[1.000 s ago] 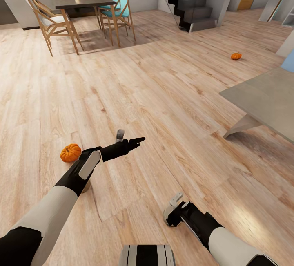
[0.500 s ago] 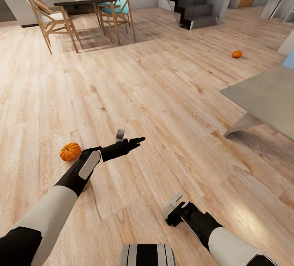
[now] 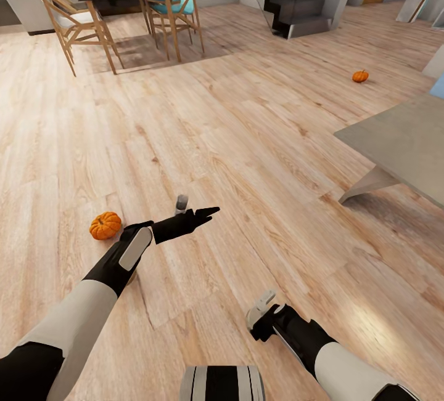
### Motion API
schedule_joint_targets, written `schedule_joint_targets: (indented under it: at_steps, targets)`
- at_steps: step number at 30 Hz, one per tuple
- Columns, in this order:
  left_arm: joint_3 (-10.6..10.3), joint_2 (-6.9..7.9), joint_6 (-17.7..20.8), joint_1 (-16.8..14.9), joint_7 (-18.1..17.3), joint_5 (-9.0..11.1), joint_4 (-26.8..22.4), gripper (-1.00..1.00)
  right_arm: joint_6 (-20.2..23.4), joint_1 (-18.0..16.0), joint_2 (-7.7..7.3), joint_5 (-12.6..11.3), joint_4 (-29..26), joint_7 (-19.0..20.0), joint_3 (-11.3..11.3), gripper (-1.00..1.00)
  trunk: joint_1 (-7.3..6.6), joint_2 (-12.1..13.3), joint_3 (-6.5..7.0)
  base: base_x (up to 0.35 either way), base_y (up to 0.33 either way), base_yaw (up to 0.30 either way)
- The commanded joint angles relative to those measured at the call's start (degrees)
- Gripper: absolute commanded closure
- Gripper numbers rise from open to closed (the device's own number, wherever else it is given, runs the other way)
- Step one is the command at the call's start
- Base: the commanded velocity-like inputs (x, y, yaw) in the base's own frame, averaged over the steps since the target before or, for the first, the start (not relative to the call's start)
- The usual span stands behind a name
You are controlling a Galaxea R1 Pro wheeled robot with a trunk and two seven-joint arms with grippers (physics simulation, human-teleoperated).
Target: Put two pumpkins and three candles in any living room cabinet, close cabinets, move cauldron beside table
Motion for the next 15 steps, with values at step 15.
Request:
schedule_joint_targets:
  at_steps: [15]
  targets:
    - [0.00,0.06,0.00,0.00,0.00,0.00,0.01,-1.00,0.02,-0.01,0.00,-0.19,0.01,-0.36,-0.01,-1.00,0.13,-0.07,-1.11,0.000,0.000,0.000]
